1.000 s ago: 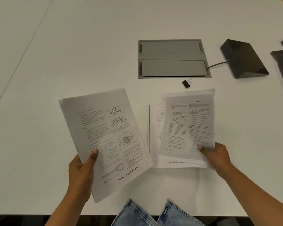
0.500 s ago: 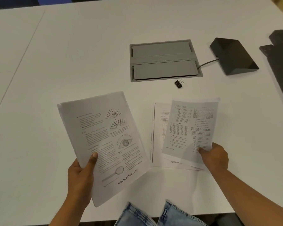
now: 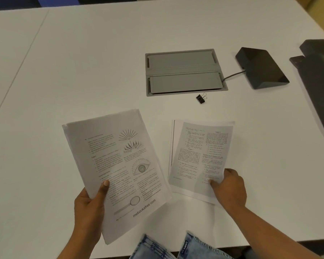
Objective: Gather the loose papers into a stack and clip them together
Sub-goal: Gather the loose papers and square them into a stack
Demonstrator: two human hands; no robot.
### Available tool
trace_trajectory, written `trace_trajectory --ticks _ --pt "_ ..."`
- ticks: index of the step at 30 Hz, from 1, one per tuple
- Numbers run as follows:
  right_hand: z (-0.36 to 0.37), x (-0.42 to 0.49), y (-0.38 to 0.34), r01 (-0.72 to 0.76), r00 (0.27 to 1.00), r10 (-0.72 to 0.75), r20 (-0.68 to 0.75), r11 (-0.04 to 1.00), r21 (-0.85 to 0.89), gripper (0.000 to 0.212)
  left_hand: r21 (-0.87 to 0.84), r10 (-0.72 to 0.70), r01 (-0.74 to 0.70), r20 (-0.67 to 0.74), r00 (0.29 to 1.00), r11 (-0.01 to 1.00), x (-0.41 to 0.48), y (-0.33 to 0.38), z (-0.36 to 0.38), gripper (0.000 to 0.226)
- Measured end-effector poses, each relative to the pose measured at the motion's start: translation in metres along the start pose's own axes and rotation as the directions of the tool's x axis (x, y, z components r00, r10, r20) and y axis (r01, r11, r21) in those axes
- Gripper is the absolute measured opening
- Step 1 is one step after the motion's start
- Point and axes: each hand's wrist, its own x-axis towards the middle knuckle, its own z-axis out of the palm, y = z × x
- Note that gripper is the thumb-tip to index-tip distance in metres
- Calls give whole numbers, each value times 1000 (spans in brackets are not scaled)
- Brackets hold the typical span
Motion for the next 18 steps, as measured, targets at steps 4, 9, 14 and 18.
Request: trace_trajectory --ticks 4,9,14,18 --pt "12 -11 -2 147 989 -149 1 976 -158 59 -5 -3 3 5 1000 1000 -3 -2 0 8" --pt "24 -17 -3 189 982 -182 51 961 -203 64 3 -10 10 -7 1000 1000 -3 -4 -3 7" --pt "26 -21 -4 320 946 -325 -8 935 -150 52 28 -13 13 -6 1000 1000 -4 -3 -3 7" --pt "24 -22 -9 264 962 -265 -59 964 -25 22 25 -8 8 -5 1000 1000 -5 0 -1 9"
